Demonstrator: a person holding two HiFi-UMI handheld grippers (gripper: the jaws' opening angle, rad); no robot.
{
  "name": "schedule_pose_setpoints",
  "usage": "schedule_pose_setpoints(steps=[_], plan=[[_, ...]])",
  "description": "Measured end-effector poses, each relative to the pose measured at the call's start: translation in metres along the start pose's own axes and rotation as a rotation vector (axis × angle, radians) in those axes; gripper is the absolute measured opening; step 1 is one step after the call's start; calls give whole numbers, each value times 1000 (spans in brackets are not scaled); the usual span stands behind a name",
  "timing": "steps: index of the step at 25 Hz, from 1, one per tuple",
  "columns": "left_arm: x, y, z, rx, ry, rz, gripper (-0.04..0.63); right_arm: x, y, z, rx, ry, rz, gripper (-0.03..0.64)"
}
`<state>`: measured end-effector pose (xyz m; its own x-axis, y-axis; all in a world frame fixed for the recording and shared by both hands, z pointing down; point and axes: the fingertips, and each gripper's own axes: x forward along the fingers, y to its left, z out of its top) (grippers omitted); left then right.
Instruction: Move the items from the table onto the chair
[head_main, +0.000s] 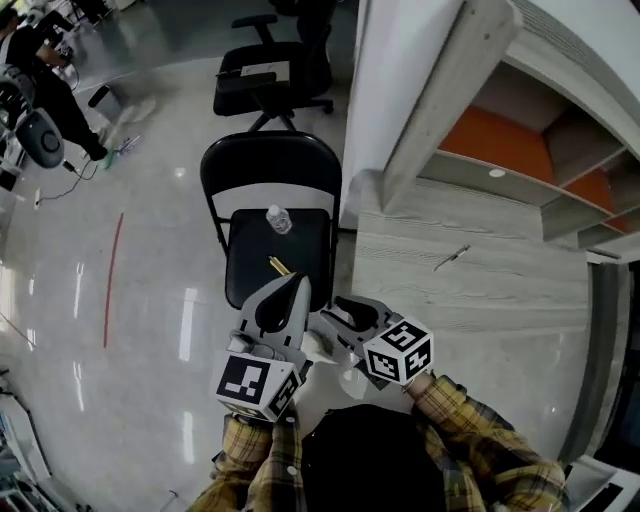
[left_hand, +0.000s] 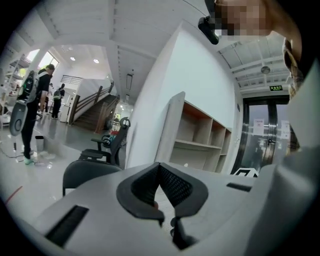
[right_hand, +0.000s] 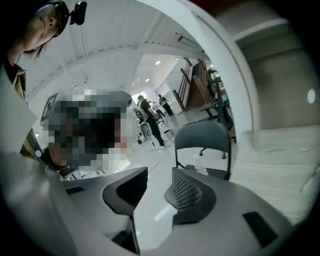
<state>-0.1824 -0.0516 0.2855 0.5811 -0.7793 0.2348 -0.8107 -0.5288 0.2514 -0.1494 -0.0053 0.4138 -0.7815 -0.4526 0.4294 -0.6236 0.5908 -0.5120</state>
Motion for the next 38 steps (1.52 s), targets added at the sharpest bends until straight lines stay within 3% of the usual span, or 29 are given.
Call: schedule_pose_setpoints(steps=[6,13,16,22,32,34,38], plan=[[62,-120,3,33,17,-179,3,-138,-103,2,-3,-42,-199,160],[126,-232,-9,66,23,-240,3,-247,-206,-12,-61,27,-289,160],[150,-263,-12,57,18,-229,3,-270,-240,-19,-146,98,-265,160],[175,-298,-33,10,42,-156,3,-271,-286,-32,-496,266,-129,160],[188,-295,-67,-26,102,-20,3,-216,-350,-72,-1017,587,27,160],[187,-291,-73,-41,110,8,3,-205,-359,-80,-1083,638,62,160],[186,-283,-81,-73,124,45,3,-187,-368,-85,-1091,698,124,160]])
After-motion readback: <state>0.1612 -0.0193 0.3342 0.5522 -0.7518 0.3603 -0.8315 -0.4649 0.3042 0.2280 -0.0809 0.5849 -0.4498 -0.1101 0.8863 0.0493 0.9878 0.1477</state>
